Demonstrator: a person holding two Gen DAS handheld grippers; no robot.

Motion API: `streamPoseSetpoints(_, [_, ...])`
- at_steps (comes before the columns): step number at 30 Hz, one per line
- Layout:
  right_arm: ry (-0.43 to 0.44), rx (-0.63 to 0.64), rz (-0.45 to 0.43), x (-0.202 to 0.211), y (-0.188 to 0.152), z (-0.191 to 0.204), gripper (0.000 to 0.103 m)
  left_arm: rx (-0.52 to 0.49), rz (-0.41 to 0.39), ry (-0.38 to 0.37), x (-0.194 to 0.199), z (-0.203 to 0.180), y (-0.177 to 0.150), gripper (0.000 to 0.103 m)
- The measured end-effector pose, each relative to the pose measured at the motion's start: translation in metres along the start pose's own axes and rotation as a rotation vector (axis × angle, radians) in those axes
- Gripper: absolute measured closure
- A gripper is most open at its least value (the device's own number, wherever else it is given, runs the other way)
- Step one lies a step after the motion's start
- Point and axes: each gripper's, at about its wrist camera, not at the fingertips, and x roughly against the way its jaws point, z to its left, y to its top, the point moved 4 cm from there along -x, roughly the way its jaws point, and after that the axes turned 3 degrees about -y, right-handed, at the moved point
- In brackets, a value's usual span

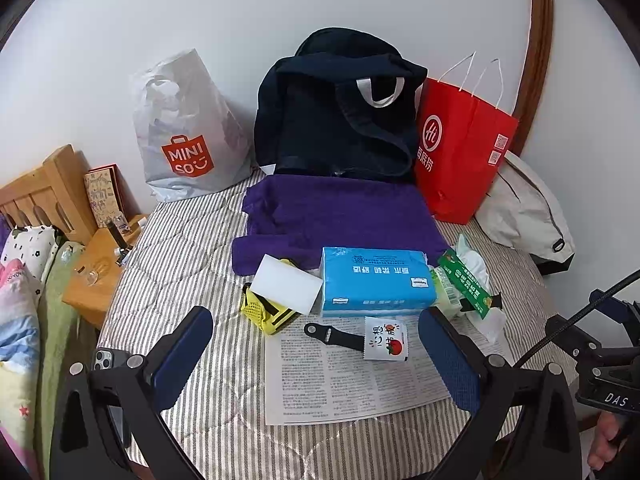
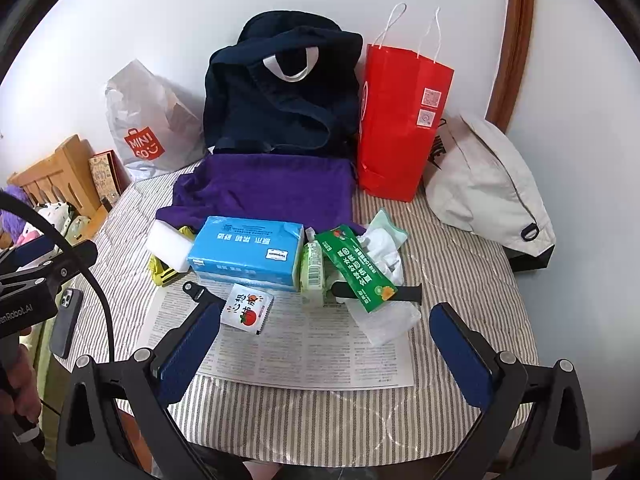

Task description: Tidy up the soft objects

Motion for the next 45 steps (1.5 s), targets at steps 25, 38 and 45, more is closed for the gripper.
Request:
streamPoseSetpoints(25, [-0.011, -0.012, 0.004, 0.0036, -0.0002, -0.0009, 0.000, -0.001, -0.003, 0.000, 0.0035, -0.0002, 0.0002, 0.000])
streamPoseSetpoints(38, [-0.018, -0.007, 0.008, 0.0034, 0.0002, 0.0003, 0.000, 0.007, -0.002, 0.001, 0.0024, 0.0041, -0.0003, 0.000])
streamPoseSetpoints(45, [-0.020, 0.001, 0.008, 0.0041, -0.0002, 0.0032, 0.000, 0.005, -0.002, -0.004, 0.0022, 0.0054, -0.0006, 0.000])
